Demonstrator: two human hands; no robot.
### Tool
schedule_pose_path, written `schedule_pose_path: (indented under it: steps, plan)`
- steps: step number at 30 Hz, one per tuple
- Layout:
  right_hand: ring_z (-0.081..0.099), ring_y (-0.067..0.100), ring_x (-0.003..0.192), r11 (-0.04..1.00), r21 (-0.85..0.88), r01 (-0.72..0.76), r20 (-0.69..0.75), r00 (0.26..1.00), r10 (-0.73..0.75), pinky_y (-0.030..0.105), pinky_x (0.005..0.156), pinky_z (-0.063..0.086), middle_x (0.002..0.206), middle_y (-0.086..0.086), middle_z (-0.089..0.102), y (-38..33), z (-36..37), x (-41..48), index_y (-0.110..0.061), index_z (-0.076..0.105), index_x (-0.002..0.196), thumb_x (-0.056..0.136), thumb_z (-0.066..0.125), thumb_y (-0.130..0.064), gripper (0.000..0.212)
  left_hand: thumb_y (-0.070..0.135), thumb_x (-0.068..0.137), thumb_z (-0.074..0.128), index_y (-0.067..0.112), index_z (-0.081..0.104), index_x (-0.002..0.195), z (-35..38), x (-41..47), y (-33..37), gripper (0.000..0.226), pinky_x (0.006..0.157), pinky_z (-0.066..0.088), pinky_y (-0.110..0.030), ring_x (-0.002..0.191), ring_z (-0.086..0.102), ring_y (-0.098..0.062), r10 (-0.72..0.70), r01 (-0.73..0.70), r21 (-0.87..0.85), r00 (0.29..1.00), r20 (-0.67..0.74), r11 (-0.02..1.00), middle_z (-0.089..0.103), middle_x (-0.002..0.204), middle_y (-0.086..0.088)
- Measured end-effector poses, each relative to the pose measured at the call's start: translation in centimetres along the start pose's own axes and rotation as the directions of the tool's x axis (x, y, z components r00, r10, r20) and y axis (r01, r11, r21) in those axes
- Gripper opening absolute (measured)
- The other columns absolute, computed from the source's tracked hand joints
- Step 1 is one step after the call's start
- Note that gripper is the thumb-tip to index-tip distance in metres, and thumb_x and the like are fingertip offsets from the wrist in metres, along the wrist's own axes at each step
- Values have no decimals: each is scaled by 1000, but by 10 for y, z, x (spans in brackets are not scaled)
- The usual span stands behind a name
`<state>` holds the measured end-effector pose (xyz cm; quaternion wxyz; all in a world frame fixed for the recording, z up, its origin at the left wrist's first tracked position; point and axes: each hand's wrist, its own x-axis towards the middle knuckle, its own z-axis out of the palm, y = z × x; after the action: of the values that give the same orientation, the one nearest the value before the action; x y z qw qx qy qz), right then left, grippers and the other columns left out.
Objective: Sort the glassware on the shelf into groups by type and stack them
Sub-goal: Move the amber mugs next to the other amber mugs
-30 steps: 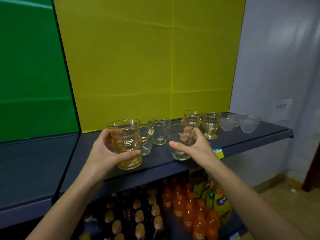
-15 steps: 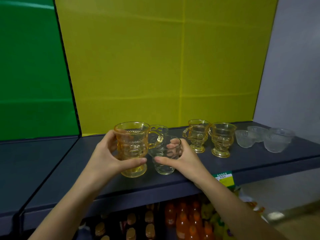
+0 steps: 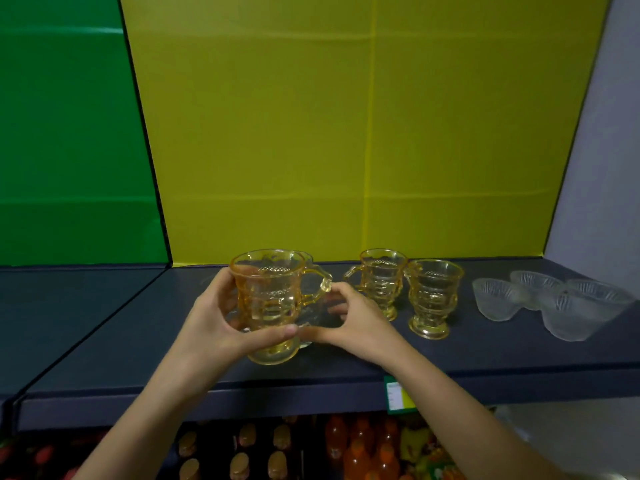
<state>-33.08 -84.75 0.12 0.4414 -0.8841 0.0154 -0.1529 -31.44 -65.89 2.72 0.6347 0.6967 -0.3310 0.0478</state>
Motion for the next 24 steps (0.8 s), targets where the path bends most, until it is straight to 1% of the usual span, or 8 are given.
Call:
schedule_pose_path:
  steps: [2, 4, 6, 9, 14, 18, 21, 24]
  plan:
    - [57, 8, 104, 991, -125, 40, 9, 999, -39, 24, 89, 46, 113, -8, 58, 6, -20, -11, -20, 52, 119, 67, 77, -42, 62, 13, 44, 82, 21, 58, 101, 15, -2, 2, 62, 66, 51, -12, 85, 69, -7, -5, 5, 3, 1000, -14, 1000, 72, 97, 5]
    - [59, 7, 98, 974, -208, 86, 29, 996, -82, 29, 92, 48, 108, -9, 63, 15, -41, -25, -22, 57, 114, 73, 72, -41, 48, 14, 44, 82, 21, 57, 99, 33, -2, 1, 61, 65, 51, -12, 83, 69, -6, -11, 11, 14, 999, -30, 1000, 72, 91, -1]
    - [60, 2, 95, 959, -264, 102, 64, 994, -88, 28, 89, 49, 102, -12, 65, 25, -62, -40, -26, 60, 108, 77, 68, -40, 35, 17, 41, 86, 20, 55, 99, 52, -1, -2, 66, 68, 53, -15, 82, 70, -8, -16, 18, 41, 999, -36, 999, 71, 92, -2]
    - [60, -3, 94, 932, -350, 98, 88, 994, -71, 27, 87, 50, 98, -19, 66, 42, -92, -61, -36, 60, 102, 78, 63, -46, 27, 27, 39, 91, 22, 54, 101, 82, 1, -11, 72, 75, 56, -24, 82, 70, -10, -34, 38, 101, 999, -37, 994, 71, 94, -2]
    - [58, -8, 93, 875, -475, 94, 84, 995, -61, 28, 85, 51, 95, -26, 63, 57, -125, -83, -40, 58, 104, 79, 58, -52, 27, 41, 44, 81, 24, 51, 104, 123, 9, -24, 69, 84, 55, -32, 91, 67, -8, -49, 56, 162, 998, -47, 985, 67, 103, 5]
    - [55, -9, 96, 836, -537, 113, 93, 993, -74, 28, 87, 49, 98, -28, 61, 59, -139, -90, -44, 55, 106, 81, 55, -53, 26, 32, 53, 86, 23, 50, 106, 138, 18, -37, 65, 90, 52, -38, 99, 64, -9, -36, 55, 204, 995, -98, 977, 65, 108, 4]
    - [54, -8, 97, 826, -549, 128, 101, 991, -86, 28, 87, 48, 100, -28, 60, 61, -145, -92, -44, 54, 107, 82, 53, -54, 27, 29, 55, 86, 34, 47, 101, 143, 25, -44, 60, 91, 51, -41, 101, 63, -13, -26, 55, 230, 991, -128, 972, 64, 110, 3]
    - [55, -4, 99, 824, -550, 138, 107, 990, -94, 28, 88, 48, 100, -27, 61, 61, -147, -92, -43, 55, 107, 82, 53, -53, 27, 27, 56, 86, 31, 47, 101, 147, 28, -49, 59, 91, 51, -41, 100, 63, -13, -27, 62, 244, 989, -144, 968, 64, 108, 3]
